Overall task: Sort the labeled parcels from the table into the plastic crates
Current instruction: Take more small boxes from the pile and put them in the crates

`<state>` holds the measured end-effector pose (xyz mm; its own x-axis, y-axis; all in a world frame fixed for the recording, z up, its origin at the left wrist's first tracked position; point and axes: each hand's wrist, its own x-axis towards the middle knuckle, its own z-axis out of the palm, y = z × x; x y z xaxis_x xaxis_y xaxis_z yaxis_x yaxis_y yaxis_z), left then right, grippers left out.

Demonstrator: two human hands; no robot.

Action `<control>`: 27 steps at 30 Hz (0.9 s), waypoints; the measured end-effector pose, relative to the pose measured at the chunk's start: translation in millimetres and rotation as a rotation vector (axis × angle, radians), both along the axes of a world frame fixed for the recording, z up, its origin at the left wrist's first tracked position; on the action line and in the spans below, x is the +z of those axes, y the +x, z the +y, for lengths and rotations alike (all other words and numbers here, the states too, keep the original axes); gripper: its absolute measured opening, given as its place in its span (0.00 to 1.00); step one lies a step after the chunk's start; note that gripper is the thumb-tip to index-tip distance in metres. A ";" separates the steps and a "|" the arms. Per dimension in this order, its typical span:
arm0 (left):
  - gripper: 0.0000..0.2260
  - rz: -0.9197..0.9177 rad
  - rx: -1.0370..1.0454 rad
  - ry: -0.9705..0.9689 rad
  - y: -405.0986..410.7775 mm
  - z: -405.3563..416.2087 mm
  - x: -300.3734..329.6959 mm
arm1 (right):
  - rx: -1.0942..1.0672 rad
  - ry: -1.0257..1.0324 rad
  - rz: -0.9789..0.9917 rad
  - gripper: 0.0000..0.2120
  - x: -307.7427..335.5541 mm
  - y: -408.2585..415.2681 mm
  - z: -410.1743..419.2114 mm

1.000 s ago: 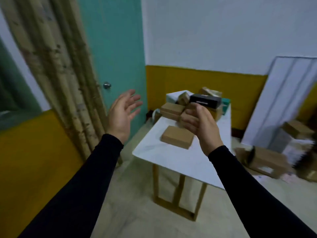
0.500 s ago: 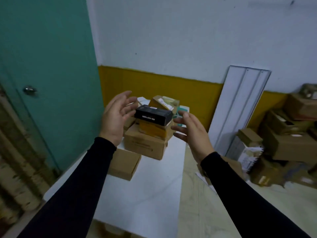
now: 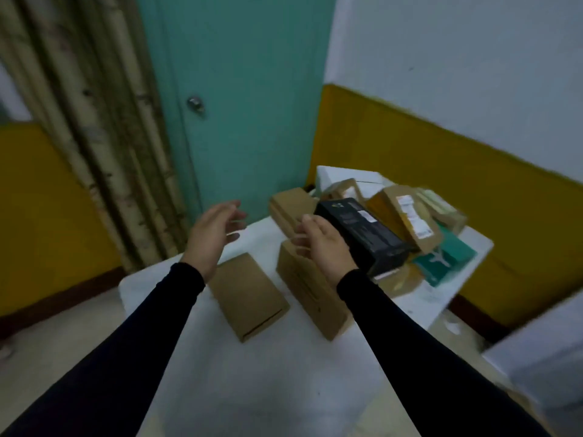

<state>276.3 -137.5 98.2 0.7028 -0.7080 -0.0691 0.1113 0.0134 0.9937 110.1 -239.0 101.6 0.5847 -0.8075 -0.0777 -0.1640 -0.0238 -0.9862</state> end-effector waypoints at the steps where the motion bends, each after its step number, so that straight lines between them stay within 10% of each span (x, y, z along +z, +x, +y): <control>1: 0.10 0.018 0.082 0.061 -0.6 1.6 -15.3 | 0.092 0.007 0.051 0.09 -12.7 10.3 -11.8; 12: 0.22 0.196 0.278 0.703 -55.7 5.9 -147.1 | 0.670 0.022 0.614 0.21 -147.6 35.9 -69.4; 20: 0.26 0.342 0.245 0.596 -89.8 1.7 -167.2 | 0.792 -0.007 0.737 0.22 -172.0 23.0 -50.1; 27: 0.24 0.113 0.290 0.538 -83.6 32.9 -108.7 | 0.647 -0.132 0.519 0.27 -112.3 16.2 -33.6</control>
<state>192.7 -104.6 -10.5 0.8290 -0.3343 -0.4483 0.2833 -0.4402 0.8521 126.4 -272.5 -10.6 0.8517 -0.3466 -0.3930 -0.5105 -0.3795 -0.7716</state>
